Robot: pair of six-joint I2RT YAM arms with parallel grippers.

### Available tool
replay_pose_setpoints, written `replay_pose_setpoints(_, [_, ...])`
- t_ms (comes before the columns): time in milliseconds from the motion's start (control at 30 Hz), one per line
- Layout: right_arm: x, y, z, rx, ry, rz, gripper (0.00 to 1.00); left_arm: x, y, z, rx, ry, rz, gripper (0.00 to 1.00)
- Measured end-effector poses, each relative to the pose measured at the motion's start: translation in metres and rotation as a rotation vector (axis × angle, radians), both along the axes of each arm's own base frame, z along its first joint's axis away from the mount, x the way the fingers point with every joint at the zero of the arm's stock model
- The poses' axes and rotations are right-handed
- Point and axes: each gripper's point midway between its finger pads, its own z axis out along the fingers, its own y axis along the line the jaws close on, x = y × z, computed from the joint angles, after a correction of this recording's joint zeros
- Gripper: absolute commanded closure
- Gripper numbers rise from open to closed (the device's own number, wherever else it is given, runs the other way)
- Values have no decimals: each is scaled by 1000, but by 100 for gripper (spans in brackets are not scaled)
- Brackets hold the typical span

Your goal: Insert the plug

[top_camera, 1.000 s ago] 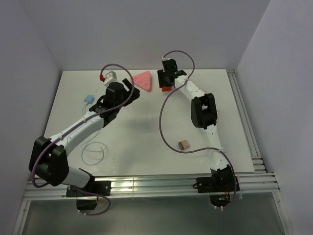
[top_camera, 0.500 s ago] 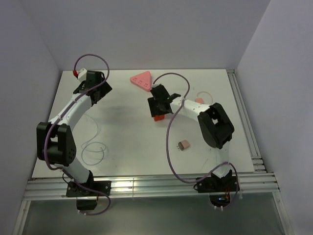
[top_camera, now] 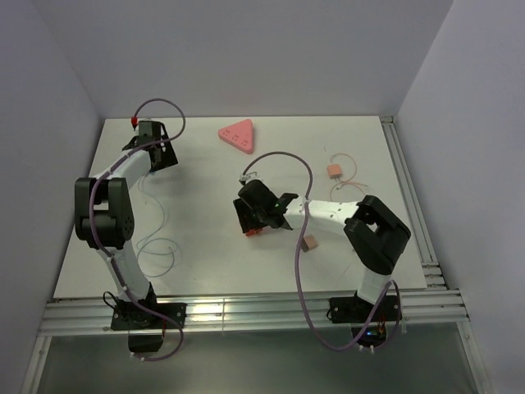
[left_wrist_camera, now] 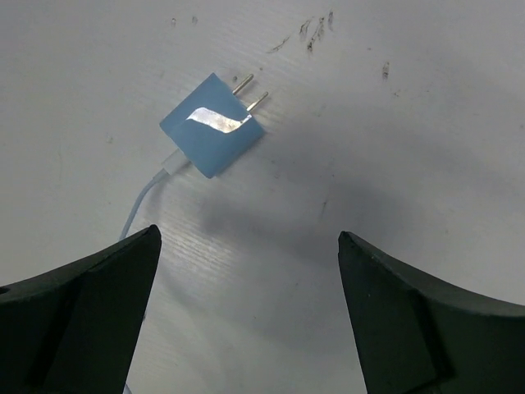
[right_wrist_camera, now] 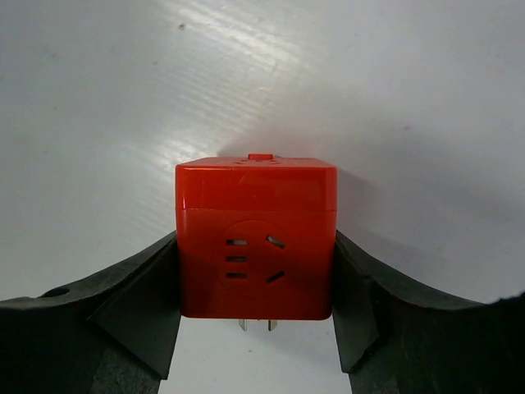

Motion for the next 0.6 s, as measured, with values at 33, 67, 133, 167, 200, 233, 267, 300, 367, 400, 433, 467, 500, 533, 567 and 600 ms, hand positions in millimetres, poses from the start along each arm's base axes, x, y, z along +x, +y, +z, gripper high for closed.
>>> replay_pose_setpoints(33, [-4, 4, 0, 16, 3, 10, 23, 0, 2, -4, 19, 10, -10, 5])
replay_pose_setpoints(67, [-7, 6, 0, 27, 8, 16, 19, 2, 4, -5, 38, 9, -21, 5])
replay_pose_setpoints(133, [-15, 7, 1, 45, 16, 34, 18, 4, 9, -5, 81, 9, -53, 7])
replay_pose_setpoints(167, [-18, 6, 2, 52, 19, 42, 17, 7, 12, -4, 103, 1, -67, 7])
replay_pose_setpoints(200, [-22, 4, 3, 60, 22, 48, 16, 10, 15, -2, 131, -5, -88, 7])
replay_pose_setpoints(233, [-26, 1, 5, 66, 24, 52, 16, 14, 17, -1, 153, -12, -109, 9])
replay_pose_setpoints(267, [-31, -1, 10, 84, 23, 63, 16, 17, 20, 0, 184, -13, -139, 10])
replay_pose_setpoints(300, [-32, -2, 12, 90, 21, 65, 16, 19, 22, -1, 203, -13, -157, 10])
replay_pose_setpoints(367, [-40, -5, 22, 129, 10, 79, 16, 24, 26, -5, 248, -6, -217, 11])
replay_pose_setpoints(400, [-43, -8, 28, 145, 1, 84, 16, 25, 28, -7, 251, -3, -241, 11])
replay_pose_setpoints(433, [-46, -9, 33, 163, -6, 89, 16, 25, 29, -11, 250, 3, -263, 12])
replay_pose_setpoints(467, [-49, -11, 39, 184, -16, 96, 16, 26, 32, -14, 246, 8, -278, 14])
replay_pose_setpoints(500, [-52, -12, 44, 203, -24, 103, 16, 27, 37, -17, 236, 8, -291, 16])
replay_pose_setpoints(533, [-54, -14, 47, 214, -30, 105, 16, 26, 43, -20, 229, 14, -298, 16])
replay_pose_setpoints(567, [-58, -17, 52, 231, -38, 111, 16, 25, 50, -24, 219, 20, -301, 16])
replay_pose_setpoints(600, [-61, -18, 55, 245, -41, 118, 16, 25, 55, -26, 216, 24, -302, 16])
